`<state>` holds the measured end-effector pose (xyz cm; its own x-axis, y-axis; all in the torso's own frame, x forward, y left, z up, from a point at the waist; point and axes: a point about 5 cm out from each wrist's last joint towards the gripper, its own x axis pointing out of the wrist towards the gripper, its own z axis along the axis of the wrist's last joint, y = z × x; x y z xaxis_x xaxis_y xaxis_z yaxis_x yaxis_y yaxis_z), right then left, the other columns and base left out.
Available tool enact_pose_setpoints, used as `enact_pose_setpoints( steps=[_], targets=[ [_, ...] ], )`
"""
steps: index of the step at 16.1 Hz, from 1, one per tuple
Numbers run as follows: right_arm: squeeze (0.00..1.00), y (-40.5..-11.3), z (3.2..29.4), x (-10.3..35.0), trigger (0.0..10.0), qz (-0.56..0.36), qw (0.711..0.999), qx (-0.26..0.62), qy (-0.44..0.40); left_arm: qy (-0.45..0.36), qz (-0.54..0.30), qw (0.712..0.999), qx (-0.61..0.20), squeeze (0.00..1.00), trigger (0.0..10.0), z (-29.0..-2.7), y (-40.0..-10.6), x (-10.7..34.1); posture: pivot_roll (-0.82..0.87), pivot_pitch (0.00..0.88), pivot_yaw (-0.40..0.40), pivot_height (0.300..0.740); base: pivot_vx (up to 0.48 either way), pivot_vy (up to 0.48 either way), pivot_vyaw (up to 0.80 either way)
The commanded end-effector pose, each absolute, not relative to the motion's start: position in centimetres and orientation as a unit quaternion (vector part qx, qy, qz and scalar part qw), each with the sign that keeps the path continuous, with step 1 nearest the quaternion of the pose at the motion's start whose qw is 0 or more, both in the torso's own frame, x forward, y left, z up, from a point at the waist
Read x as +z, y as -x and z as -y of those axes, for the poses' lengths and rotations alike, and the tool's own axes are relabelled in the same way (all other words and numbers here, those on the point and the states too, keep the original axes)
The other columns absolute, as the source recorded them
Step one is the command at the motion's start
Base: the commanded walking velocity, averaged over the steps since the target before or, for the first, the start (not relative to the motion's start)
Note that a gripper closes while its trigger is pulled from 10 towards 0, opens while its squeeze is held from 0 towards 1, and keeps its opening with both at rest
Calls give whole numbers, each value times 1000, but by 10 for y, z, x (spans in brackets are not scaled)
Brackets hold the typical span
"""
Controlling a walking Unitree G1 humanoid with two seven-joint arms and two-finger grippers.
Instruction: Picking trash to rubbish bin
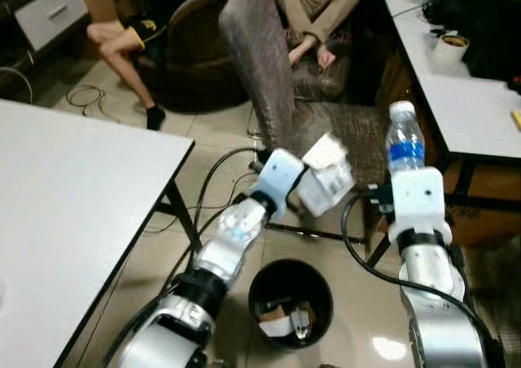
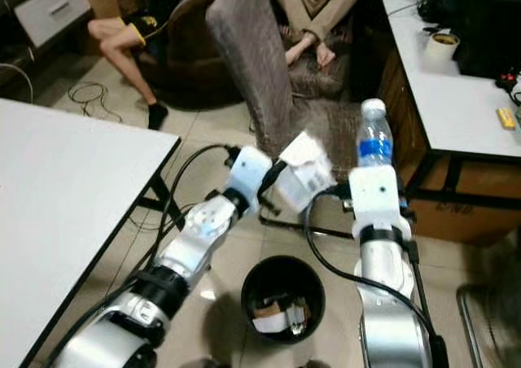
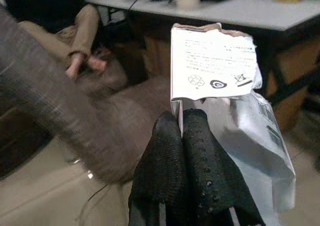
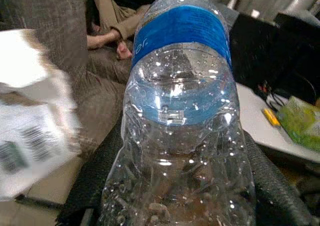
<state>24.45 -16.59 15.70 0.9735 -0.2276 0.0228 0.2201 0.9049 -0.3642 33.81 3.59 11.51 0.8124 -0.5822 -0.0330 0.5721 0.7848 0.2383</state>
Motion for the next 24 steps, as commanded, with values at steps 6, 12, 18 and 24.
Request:
enact_pose_setpoints(
  steps=[6,12,18,24],
  targets=[
    [0,-235,181,127,10000,-60,970,-160,176,-170,-45,939,-296,0,0,-68,-329,72,54,205,70,740,0,0,0],
    [0,-212,185,86,10000,-162,957,-227,75,-205,-74,925,-313,0,0,-72,-323,55,37,246,103,740,0,0,0],
    [0,-200,181,79,10000,-180,952,-242,59,-209,-82,913,-342,0,0,-62,-316,47,12,262,119,740,0,0,-444],
    [0,-201,180,77,10000,-186,952,-235,59,-221,-93,904,-355,0,0,-59,-310,39,7,263,111,740,0,0,-678]
  ],
)
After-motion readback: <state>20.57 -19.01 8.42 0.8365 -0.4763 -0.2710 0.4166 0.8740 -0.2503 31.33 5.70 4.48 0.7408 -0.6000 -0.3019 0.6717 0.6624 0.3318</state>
